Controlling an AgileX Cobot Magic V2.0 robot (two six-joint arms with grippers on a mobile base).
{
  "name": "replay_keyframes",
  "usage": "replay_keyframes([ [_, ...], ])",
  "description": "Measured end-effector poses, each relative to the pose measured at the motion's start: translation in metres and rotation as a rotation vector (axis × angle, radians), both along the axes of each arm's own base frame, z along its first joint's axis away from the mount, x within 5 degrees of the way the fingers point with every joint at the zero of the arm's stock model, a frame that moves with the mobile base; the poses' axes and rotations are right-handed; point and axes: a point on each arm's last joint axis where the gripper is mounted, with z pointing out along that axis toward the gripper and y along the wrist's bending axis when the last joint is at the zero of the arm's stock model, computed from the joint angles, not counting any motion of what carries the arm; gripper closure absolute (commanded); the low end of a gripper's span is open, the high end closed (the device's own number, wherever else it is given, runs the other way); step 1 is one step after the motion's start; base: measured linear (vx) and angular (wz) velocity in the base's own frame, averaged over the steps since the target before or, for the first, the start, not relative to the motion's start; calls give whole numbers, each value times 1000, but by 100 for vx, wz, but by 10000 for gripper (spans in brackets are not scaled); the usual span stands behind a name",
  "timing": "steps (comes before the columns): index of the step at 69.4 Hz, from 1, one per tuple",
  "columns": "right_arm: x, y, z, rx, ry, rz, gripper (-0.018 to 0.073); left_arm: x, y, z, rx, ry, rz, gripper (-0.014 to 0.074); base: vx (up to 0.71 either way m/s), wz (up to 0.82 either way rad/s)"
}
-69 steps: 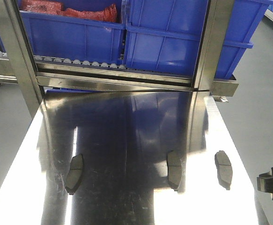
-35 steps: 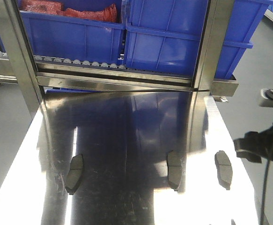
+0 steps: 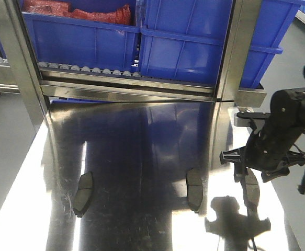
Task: Move and align brake pads A on conveyor
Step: 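Lower the right gripper and grasp the outermost brake pad on its side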
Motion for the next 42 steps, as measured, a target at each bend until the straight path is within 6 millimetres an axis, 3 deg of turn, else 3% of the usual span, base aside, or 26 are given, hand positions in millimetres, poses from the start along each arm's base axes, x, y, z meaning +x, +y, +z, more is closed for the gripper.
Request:
replay_keyframes([
  [17, 21, 2, -6, -11, 19, -17, 96, 0, 0, 0, 0, 0, 0, 603, 0, 0],
  [42, 24, -13, -12, -8, 53, -81, 96, 0, 0, 0, 0, 0, 0, 604, 0, 0],
])
